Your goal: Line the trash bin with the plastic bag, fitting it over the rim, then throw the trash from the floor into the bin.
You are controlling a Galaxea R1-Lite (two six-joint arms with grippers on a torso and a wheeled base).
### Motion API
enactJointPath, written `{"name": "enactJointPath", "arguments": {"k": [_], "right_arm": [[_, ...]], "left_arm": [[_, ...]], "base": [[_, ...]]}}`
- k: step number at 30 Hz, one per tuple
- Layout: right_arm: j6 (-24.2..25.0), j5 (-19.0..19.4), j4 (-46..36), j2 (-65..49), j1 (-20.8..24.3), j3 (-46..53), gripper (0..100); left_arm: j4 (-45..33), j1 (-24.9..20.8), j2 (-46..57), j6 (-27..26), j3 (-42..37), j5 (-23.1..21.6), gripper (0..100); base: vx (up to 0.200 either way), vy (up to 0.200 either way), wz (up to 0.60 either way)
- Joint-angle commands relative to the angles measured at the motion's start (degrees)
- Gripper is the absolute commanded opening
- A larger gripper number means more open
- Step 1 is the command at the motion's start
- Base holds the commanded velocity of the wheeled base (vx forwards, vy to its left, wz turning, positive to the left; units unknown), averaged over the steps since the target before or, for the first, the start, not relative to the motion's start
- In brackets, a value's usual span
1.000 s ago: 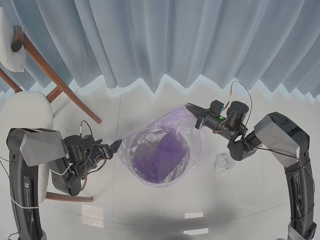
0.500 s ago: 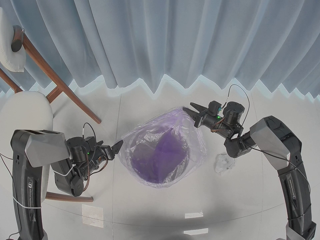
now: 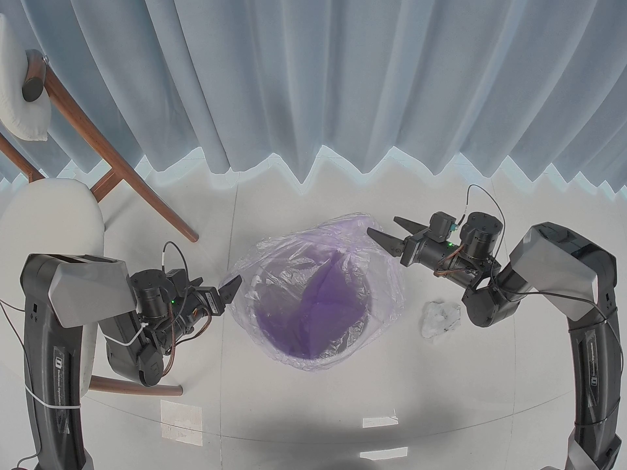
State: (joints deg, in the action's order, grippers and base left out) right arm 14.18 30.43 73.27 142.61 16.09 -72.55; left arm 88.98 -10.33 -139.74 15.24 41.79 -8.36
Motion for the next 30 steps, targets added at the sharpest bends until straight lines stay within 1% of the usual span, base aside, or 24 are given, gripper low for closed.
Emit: {"name": "enactJointPath", "arguments": {"k": [1, 2, 5, 7, 10, 11, 13, 16, 19, 21, 22, 30], "right_arm": [[0.9, 0.2, 4.1, -4.6, -2.0, 5.5, 100], [1.3, 0.2, 4.9, -5.1, -2.3, 6.0, 100], [4.7, 0.2, 8.7, -6.6, -2.4, 9.8, 100], [4.5, 0.2, 10.8, -7.0, -2.2, 13.6, 100], [1.9, 0.2, 12.7, -6.6, -1.9, 17.4, 100], [-0.5, 0.2, 13.8, -5.8, -1.9, 18.9, 100], [-3.8, -0.3, 14.8, -3.7, -1.9, 18.8, 100], [-7.1, -1.8, 15.0, -0.8, -1.9, 17.9, 100], [-8.6, -1.9, 16.1, 1.2, -1.9, 17.8, 100], [-8.6, -1.9, 16.1, 1.2, -1.9, 17.8, 100], [-9.7, -1.7, 16.5, 1.6, -1.4, 17.8, 100], [-9.5, -1.7, 16.6, 1.4, 1.3, 17.6, 100]], "left_arm": [[0.1, -0.4, 3.3, 0.7, -1.1, -0.3, 100], [0.1, -0.7, 3.9, 1.3, -1.4, -0.3, 100], [0.1, -1.5, 5.4, 3.0, -2.6, -0.4, 100], [0.1, -1.8, 5.7, 3.0, -2.7, -0.4, 100], [0.1, -2.0, 5.6, 3.0, -2.6, -0.3, 100], [0.1, -2.1, 5.5, 2.9, -2.6, -0.3, 100], [0.1, -2.3, 5.5, 2.9, -2.5, -0.3, 100], [0.1, -2.8, 5.5, 2.9, -2.7, -0.3, 100], [0.1, -2.9, 5.5, 2.8, -2.8, -0.3, 100], [0.1, -2.9, 5.5, 2.8, -2.8, -0.3, 100], [0.1, -2.9, 5.5, 2.8, -2.7, -0.2, 100], [0.1, -2.5, 4.0, 2.6, -2.1, -0.1, 100]], "base": [[0.000, 0.000, 0.00], [0.000, 0.000, 0.00], [0.000, 0.000, 0.00], [0.000, 0.000, 0.00], [0.000, 0.000, 0.00], [0.000, 0.000, 0.00], [0.000, 0.000, 0.00], [0.000, 0.000, 0.00], [0.000, 0.000, 0.00], [0.000, 0.000, 0.00], [0.000, 0.000, 0.00], [0.000, 0.000, 0.00]]}}
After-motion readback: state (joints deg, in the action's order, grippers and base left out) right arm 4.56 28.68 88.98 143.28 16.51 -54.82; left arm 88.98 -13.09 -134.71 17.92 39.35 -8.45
